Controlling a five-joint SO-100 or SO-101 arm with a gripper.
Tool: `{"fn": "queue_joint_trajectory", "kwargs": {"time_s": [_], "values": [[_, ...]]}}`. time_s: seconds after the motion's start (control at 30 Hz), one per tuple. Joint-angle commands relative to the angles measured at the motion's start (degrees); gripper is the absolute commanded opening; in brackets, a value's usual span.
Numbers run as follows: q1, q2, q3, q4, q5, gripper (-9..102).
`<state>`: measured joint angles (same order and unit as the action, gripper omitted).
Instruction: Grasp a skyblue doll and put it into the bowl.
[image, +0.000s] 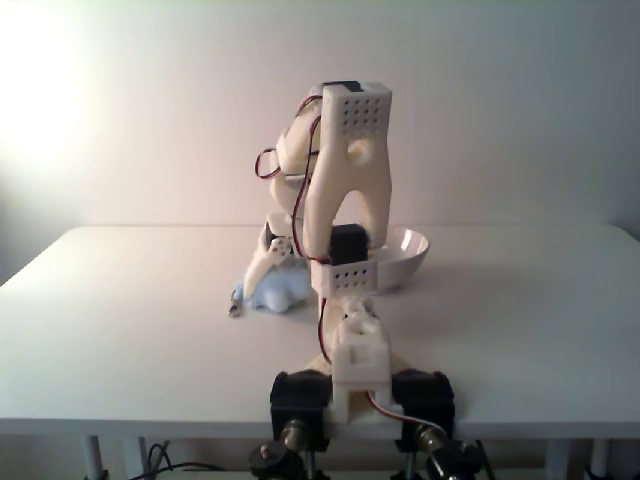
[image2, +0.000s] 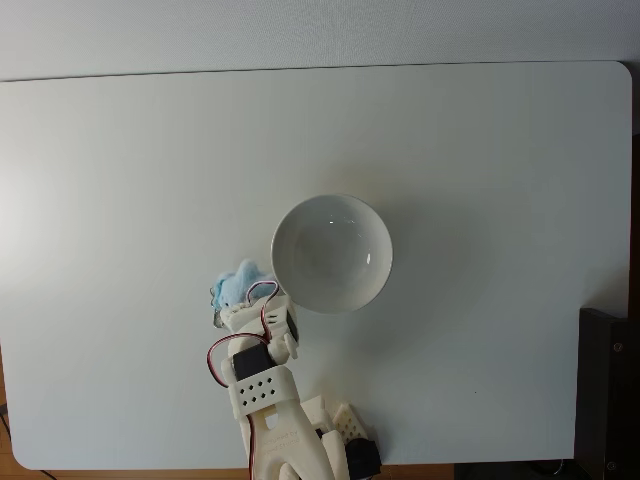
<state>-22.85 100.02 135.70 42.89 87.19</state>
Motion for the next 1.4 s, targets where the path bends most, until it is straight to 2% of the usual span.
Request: {"fn": "queue_joint_trajectory", "kwargs": {"time_s": [0.0, 0.33, 0.87, 1.37], "values": [[0.4, -0.2, 0.4, -0.3, 0.4, 17], [0.5, -0.2, -2.8, -0.4, 1.0, 0], [0.5, 0.5, -15.2, 0.3, 0.4, 0], [3.3, 20.7, -14.8, -0.3, 0.9, 0]]}}
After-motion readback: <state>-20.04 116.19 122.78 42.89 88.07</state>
